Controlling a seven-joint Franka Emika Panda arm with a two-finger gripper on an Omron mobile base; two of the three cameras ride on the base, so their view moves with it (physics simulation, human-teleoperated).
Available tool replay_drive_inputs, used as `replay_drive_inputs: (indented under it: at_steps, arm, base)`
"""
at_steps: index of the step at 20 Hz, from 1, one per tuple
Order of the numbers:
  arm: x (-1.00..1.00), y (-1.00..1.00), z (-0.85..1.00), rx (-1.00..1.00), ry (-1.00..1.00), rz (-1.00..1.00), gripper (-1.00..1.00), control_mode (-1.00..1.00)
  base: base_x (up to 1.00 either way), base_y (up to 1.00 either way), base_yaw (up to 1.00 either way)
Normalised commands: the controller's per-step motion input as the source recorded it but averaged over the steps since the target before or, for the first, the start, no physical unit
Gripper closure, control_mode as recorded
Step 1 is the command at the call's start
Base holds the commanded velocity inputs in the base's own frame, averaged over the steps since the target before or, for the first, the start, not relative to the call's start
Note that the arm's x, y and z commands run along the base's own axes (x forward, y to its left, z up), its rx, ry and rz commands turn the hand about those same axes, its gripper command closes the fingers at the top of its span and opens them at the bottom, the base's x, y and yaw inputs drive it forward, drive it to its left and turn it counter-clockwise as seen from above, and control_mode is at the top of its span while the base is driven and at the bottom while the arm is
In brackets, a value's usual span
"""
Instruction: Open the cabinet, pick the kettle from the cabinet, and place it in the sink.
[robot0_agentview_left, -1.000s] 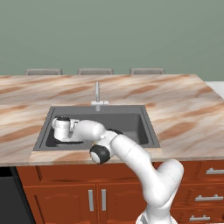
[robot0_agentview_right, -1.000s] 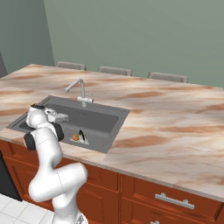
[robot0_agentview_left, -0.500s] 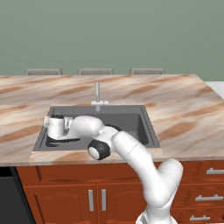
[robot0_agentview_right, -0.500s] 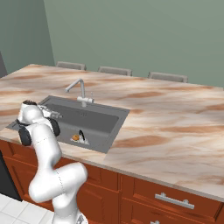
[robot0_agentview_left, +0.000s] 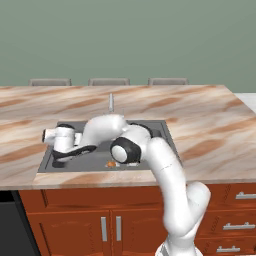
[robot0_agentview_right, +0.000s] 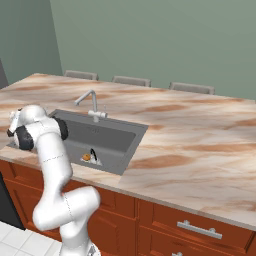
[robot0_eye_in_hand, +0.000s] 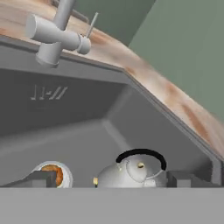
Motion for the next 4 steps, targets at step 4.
replay_drive_inputs:
  at_steps: [4]
  arm:
    - [-0.42,-0.03,0.36,0.36,0.00,0.41,-1.00,-1.00]
  base:
    - [0.00,0.00,0.00]
